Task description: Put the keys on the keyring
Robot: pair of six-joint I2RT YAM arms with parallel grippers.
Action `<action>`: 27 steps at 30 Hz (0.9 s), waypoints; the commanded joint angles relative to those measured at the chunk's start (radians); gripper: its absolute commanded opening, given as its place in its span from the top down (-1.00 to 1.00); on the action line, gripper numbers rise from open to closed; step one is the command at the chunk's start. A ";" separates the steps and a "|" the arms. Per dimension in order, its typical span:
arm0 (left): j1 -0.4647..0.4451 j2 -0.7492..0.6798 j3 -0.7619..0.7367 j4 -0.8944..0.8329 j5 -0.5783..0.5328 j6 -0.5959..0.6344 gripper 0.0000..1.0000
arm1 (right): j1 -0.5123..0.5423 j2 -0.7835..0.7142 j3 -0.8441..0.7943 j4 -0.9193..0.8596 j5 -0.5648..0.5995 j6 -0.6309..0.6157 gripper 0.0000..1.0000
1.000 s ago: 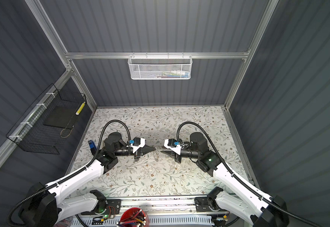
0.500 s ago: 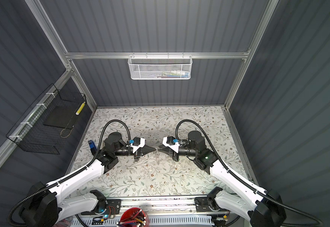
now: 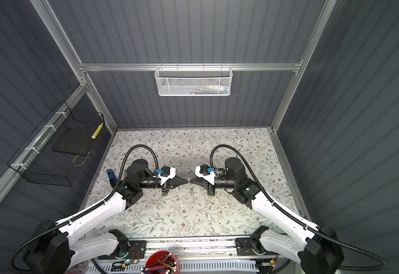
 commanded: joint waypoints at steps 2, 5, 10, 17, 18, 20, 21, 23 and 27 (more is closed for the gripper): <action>-0.005 -0.017 0.090 -0.279 -0.046 0.206 0.57 | 0.002 -0.006 0.070 -0.105 -0.003 -0.043 1.00; -0.005 -0.040 0.149 -0.446 -0.108 0.334 0.36 | 0.002 -0.011 0.121 -0.262 0.048 -0.102 1.00; -0.019 -0.064 0.198 -0.553 -0.173 0.420 0.40 | 0.002 -0.003 0.212 -0.480 0.110 -0.155 1.00; -0.082 -0.090 0.211 -0.556 -0.277 0.452 0.41 | 0.001 0.008 0.258 -0.583 0.137 -0.163 1.00; -0.093 -0.085 0.214 -0.552 -0.287 0.445 0.40 | 0.001 0.011 0.263 -0.587 0.134 -0.161 1.00; -0.121 -0.073 0.222 -0.544 -0.315 0.447 0.40 | 0.001 0.021 0.274 -0.599 0.133 -0.157 1.00; -0.141 -0.070 0.223 -0.537 -0.340 0.453 0.39 | 0.002 0.024 0.278 -0.605 0.135 -0.157 1.00; -0.184 -0.066 0.224 -0.526 -0.399 0.471 0.40 | 0.001 0.030 0.283 -0.616 0.141 -0.157 1.00; -0.230 -0.055 0.235 -0.508 -0.462 0.472 0.40 | 0.003 0.033 0.283 -0.626 0.143 -0.154 1.00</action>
